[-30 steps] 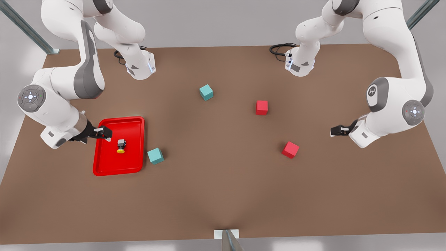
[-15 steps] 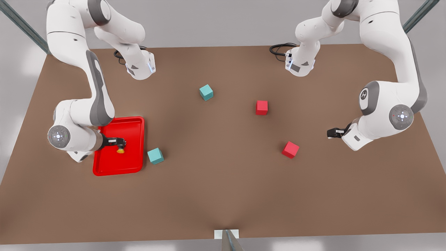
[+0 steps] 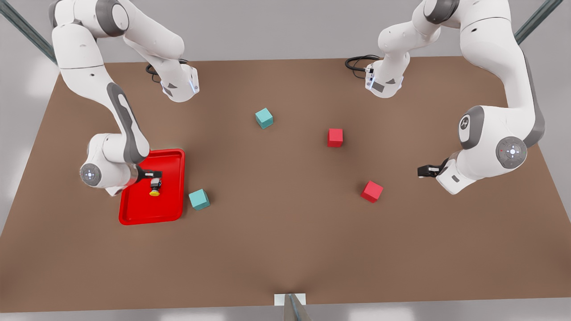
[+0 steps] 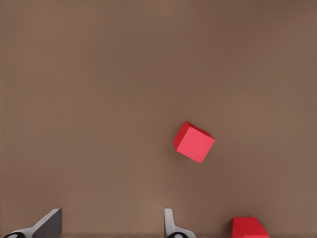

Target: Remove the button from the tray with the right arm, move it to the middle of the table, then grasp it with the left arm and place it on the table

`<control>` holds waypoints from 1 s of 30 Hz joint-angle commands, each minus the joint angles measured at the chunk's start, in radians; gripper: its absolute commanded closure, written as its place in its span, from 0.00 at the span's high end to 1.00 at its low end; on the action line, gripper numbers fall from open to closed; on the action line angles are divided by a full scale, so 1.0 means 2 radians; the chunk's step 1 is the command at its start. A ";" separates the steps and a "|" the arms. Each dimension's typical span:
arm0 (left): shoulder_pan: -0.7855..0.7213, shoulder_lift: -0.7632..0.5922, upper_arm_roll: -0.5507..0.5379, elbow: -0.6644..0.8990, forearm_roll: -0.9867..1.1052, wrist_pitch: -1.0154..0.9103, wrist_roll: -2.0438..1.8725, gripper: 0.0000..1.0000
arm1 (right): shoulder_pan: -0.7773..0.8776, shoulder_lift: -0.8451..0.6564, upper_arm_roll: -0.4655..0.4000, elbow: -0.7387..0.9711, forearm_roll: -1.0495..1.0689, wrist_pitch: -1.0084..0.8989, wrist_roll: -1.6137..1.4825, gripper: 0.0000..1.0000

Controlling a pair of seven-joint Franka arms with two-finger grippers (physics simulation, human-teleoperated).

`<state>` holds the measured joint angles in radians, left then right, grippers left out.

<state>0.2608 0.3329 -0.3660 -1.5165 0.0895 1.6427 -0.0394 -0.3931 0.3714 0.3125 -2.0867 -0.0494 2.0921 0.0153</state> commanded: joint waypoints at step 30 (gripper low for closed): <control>-0.031 -0.020 -0.009 0.024 0.018 -0.009 -0.049 1.00 | -0.021 0.054 0.007 -0.043 -0.081 0.146 0.004 0.80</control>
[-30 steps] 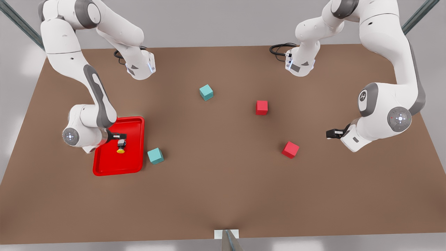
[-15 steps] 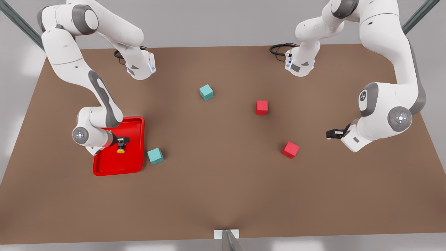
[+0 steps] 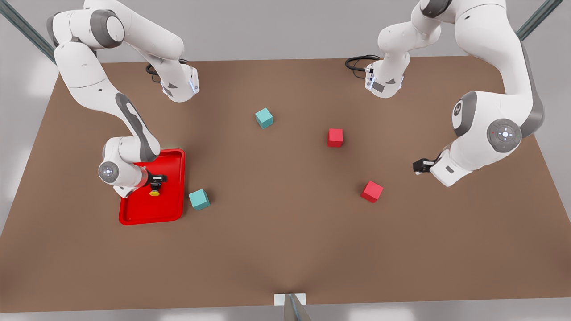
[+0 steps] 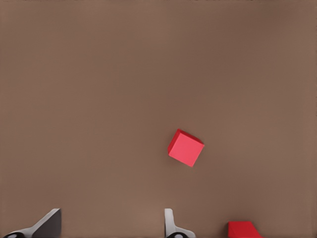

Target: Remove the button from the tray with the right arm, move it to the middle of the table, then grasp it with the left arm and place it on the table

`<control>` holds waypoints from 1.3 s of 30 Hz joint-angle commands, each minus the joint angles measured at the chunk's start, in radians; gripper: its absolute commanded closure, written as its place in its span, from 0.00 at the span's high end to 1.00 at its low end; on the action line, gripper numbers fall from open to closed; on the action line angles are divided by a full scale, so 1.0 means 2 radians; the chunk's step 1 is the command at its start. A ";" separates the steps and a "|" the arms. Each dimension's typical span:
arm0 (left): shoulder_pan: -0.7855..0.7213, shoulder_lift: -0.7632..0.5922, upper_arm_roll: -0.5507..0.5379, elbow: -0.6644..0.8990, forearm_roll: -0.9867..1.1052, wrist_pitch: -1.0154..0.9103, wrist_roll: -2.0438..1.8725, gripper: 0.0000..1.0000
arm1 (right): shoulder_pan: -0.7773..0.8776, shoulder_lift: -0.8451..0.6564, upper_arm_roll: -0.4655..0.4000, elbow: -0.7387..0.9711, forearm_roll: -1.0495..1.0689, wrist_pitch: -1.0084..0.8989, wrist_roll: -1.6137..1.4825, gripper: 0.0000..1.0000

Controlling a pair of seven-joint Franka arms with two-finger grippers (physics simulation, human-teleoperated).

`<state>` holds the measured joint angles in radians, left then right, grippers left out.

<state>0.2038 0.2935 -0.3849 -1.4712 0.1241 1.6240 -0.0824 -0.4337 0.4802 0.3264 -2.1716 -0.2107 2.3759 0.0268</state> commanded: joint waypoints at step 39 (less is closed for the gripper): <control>-0.039 0.010 -0.002 0.014 0.009 -0.027 -0.076 1.00 | 0.199 -0.017 0.072 0.151 0.138 -0.167 0.265 0.43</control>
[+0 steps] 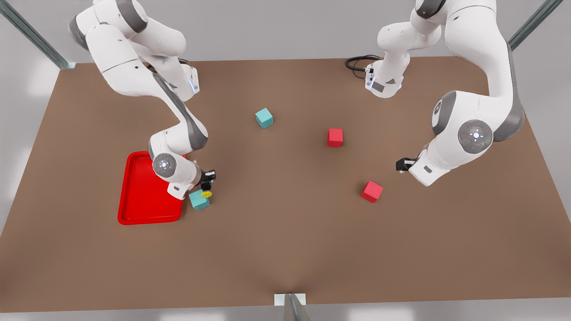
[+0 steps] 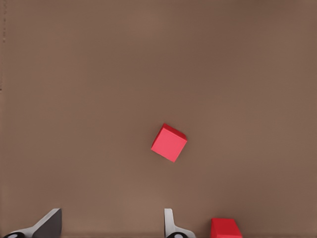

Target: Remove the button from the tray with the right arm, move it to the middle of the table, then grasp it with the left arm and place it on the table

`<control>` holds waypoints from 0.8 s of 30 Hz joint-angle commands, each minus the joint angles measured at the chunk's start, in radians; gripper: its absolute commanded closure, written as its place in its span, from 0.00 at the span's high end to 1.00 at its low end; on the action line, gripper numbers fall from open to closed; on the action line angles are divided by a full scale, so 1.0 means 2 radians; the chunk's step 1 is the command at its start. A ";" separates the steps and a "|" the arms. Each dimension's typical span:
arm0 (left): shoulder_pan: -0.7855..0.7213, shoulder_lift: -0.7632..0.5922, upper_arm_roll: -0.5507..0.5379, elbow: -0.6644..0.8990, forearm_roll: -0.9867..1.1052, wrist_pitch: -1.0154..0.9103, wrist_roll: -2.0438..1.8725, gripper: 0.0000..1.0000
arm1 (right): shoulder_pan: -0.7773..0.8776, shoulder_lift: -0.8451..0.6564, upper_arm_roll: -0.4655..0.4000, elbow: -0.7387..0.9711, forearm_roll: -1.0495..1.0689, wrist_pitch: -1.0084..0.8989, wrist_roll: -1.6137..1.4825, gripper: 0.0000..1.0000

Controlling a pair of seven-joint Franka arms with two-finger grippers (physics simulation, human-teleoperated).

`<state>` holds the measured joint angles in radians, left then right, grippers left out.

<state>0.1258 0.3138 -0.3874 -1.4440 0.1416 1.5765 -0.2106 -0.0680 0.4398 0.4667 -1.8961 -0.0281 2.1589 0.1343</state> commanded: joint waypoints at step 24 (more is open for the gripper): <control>-0.002 0.003 0.000 0.003 0.010 -0.002 -0.015 1.00 | 0.433 0.338 -0.236 0.466 0.177 -0.075 0.427 0.48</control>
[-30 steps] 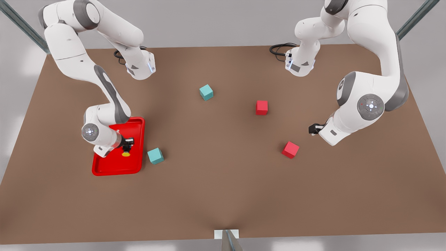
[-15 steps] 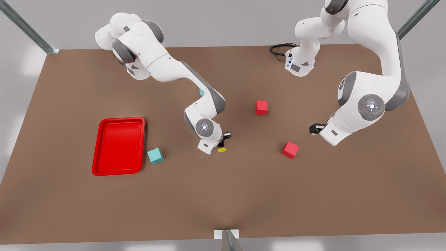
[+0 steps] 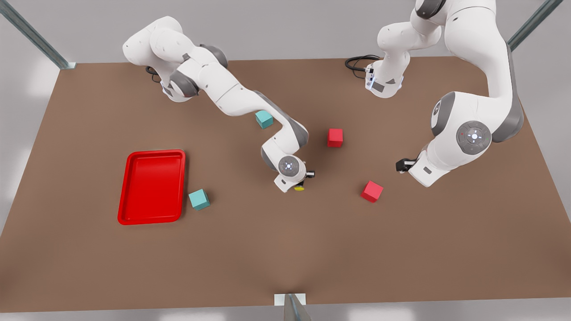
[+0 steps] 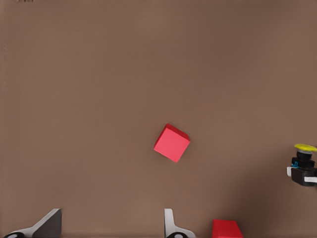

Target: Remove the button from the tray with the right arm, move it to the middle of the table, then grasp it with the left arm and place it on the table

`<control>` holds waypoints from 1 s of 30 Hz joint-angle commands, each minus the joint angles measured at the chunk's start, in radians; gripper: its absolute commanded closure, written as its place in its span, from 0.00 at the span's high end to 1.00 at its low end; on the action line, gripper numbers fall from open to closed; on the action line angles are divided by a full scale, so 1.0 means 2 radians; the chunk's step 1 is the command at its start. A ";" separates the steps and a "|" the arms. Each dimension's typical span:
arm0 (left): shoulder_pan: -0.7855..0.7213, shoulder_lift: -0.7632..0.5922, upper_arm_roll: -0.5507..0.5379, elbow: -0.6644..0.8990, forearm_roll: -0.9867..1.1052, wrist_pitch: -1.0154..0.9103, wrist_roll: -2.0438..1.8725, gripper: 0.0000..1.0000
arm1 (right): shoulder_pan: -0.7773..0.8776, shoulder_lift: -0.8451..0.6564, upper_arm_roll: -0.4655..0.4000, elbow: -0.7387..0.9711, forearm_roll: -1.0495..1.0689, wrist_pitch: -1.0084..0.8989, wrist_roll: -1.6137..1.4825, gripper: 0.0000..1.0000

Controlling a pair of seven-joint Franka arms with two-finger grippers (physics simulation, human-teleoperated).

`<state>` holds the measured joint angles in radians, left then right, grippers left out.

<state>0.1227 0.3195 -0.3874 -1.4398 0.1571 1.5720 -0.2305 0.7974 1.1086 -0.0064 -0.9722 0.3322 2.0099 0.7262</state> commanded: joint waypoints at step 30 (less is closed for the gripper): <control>-0.222 0.246 -0.112 0.083 0.197 0.170 -0.517 1.00 | -0.431 -0.457 0.034 -0.236 -0.191 -0.303 -0.353 1.00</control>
<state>-0.3152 0.8118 -0.6116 -1.2745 0.5330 1.8477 -0.8380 -0.0722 0.1871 0.0592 -1.4458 -0.0498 1.4832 0.2634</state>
